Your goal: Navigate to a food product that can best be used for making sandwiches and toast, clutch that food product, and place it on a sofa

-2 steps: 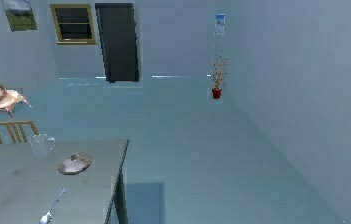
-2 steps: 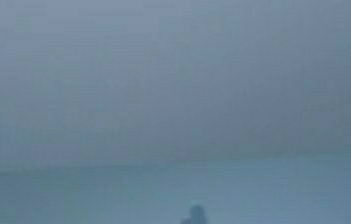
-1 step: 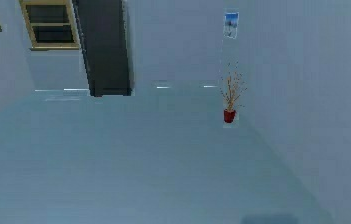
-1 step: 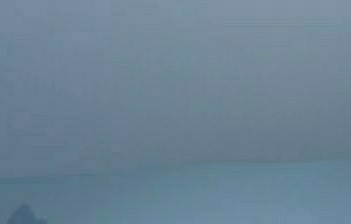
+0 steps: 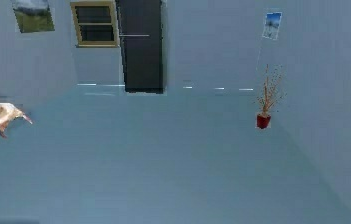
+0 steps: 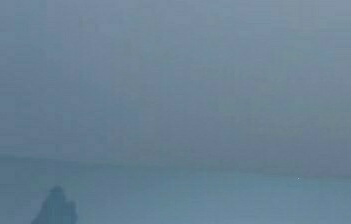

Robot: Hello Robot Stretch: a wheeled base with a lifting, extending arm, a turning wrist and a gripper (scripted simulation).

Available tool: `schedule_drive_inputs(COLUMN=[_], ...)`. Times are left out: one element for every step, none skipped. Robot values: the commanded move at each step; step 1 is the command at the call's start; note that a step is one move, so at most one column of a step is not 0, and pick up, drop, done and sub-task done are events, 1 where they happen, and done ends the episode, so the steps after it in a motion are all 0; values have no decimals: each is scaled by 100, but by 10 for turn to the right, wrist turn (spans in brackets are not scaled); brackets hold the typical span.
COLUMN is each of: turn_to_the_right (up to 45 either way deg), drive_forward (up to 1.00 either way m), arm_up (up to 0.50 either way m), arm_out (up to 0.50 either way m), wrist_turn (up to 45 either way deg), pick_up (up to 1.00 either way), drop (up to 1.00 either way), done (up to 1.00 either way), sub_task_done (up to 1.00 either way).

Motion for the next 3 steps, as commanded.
schedule_drive_inputs(turn_to_the_right=[0, -450, -90], drive_forward=[20, 0, 0], arm_up=[0, 0, 0], arm_out=[0, 0, 0], wrist_turn=[0, 0, 0], pick_up=[0, 0, 0], drop=[0, 0, 0], done=[0, 0, 0], sub_task_done=[0, 0, 0])
